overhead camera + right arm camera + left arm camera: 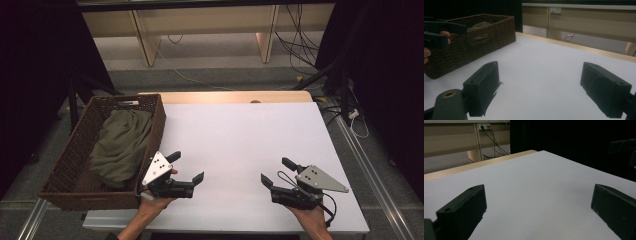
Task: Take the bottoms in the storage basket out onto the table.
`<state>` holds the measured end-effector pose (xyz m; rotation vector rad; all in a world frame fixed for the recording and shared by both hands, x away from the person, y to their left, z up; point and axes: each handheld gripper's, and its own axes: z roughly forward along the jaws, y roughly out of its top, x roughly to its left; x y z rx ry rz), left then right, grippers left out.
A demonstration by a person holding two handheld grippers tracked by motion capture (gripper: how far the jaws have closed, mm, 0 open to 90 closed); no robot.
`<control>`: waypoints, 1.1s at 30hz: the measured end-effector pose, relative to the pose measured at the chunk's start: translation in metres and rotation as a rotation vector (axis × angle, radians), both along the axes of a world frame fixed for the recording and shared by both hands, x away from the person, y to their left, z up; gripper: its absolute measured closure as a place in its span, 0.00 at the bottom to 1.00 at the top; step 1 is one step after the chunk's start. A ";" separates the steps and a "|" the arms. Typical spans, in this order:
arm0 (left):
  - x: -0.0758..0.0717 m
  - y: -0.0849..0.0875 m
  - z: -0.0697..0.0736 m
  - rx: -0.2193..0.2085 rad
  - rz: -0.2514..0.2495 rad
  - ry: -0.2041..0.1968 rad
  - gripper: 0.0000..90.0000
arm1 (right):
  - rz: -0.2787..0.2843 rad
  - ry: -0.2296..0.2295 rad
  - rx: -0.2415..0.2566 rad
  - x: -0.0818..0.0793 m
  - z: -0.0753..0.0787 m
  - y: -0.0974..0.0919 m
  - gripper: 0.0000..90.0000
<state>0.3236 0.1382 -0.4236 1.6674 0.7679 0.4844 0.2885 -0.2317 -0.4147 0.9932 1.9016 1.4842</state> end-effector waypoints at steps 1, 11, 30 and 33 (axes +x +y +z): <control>0.000 0.000 0.000 0.001 -0.001 -0.001 0.00 | 0.000 0.000 0.000 0.000 0.000 0.000 0.19; 0.000 -0.001 0.000 0.004 -0.004 0.000 0.00 | -0.002 0.000 -0.007 0.000 0.000 0.000 0.19; 0.013 0.003 0.000 -0.003 0.015 0.040 0.00 | 0.000 -0.007 -0.010 0.000 0.000 0.001 0.19; 0.014 0.004 0.000 0.001 0.017 0.041 0.00 | 0.000 -0.006 -0.013 -0.001 0.000 0.001 0.19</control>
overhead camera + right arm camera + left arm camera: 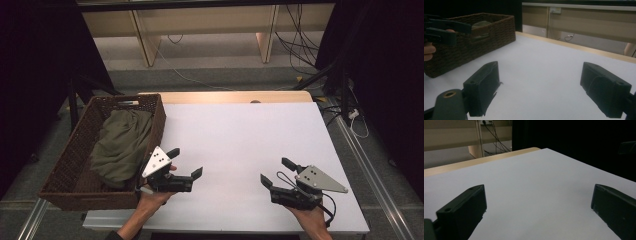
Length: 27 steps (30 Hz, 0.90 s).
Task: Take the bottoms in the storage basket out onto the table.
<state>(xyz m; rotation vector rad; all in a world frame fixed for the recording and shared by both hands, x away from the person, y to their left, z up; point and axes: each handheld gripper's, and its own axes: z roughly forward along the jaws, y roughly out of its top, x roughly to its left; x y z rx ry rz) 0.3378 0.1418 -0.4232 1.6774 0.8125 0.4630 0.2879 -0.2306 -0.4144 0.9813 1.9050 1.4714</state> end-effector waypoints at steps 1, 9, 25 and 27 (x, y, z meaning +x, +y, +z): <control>0.000 0.000 0.000 0.001 0.000 0.001 0.00 | 0.000 0.000 0.000 0.000 0.000 0.000 0.19; 0.004 0.000 0.002 0.006 0.015 0.015 0.00 | 0.002 0.001 -0.003 0.000 0.000 0.000 0.19; 0.009 -0.001 0.010 0.019 0.031 0.036 0.00 | 0.001 0.001 -0.002 0.000 0.000 0.000 0.19; 0.010 -0.001 0.011 0.022 0.032 0.038 0.00 | 0.001 0.001 -0.001 0.000 0.000 0.001 0.19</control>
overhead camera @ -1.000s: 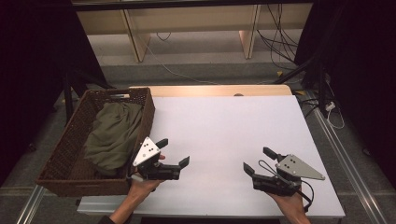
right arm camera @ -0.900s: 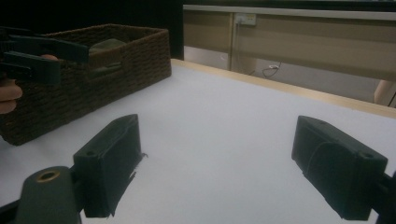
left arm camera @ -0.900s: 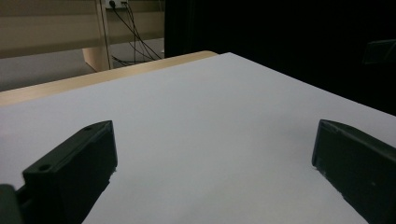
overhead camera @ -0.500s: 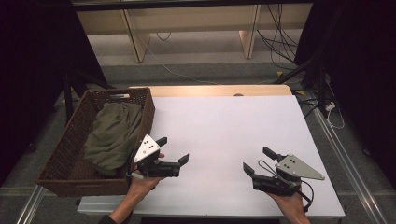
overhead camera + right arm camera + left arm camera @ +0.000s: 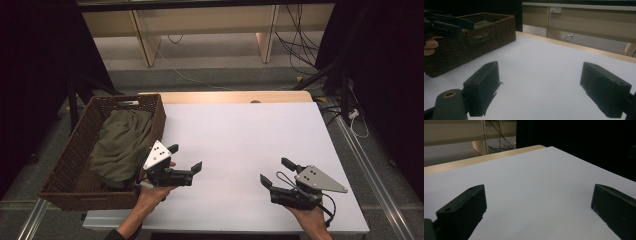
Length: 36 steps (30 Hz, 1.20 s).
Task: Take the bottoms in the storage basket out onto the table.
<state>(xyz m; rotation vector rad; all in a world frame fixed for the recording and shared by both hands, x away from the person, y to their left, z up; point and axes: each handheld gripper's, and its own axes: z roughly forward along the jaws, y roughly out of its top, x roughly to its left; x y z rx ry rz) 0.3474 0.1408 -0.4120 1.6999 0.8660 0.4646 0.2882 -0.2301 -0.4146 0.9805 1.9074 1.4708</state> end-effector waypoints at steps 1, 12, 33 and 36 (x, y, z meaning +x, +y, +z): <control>0.000 0.000 0.000 0.000 0.000 0.000 0.00 | 0.000 0.000 0.000 0.000 0.000 0.000 0.19; 0.004 0.001 0.004 0.015 0.012 0.022 0.00 | 0.000 0.000 -0.002 0.000 0.000 0.000 0.19; 0.025 0.005 0.006 0.072 0.060 0.110 0.00 | -0.008 0.003 0.001 0.001 0.000 0.000 0.19; 0.027 0.004 0.007 0.077 0.061 0.118 0.00 | -0.006 0.005 0.000 0.001 -0.001 0.000 0.19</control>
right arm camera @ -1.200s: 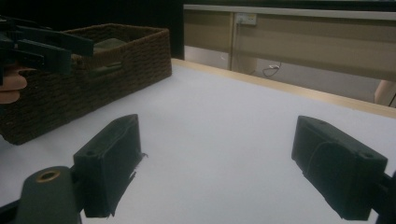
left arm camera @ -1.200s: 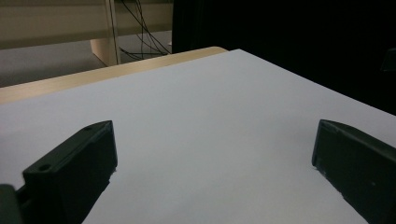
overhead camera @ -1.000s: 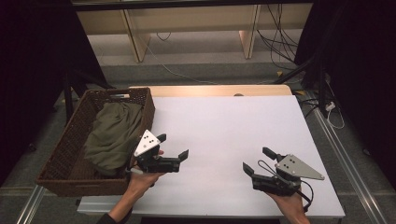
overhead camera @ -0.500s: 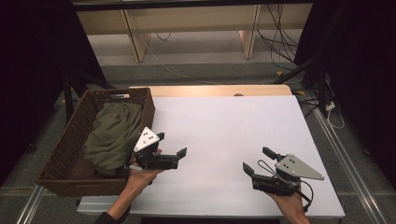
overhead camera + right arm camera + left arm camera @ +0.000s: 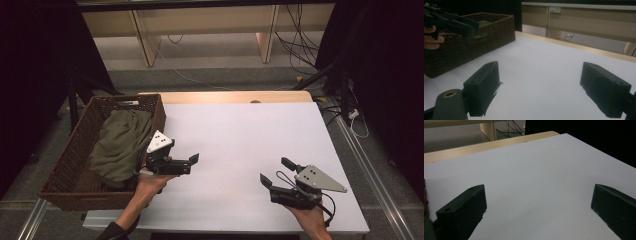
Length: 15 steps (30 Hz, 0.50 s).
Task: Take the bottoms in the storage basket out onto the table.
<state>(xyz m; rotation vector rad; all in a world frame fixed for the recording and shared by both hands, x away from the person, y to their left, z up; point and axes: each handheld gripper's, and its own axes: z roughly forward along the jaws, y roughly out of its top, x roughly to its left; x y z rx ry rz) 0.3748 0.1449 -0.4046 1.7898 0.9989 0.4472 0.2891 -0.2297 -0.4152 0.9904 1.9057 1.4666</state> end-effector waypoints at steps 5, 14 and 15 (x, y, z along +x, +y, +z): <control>0.005 -0.001 0.003 -0.001 0.003 0.007 0.00 | 0.003 -0.002 -0.001 0.000 0.000 0.001 0.19; 0.016 -0.006 0.012 0.032 0.020 -0.003 0.00 | 0.006 -0.002 0.000 0.000 -0.001 0.001 0.19; 0.016 -0.006 0.012 0.032 0.020 -0.003 0.00 | 0.006 -0.002 0.000 0.000 -0.001 0.001 0.19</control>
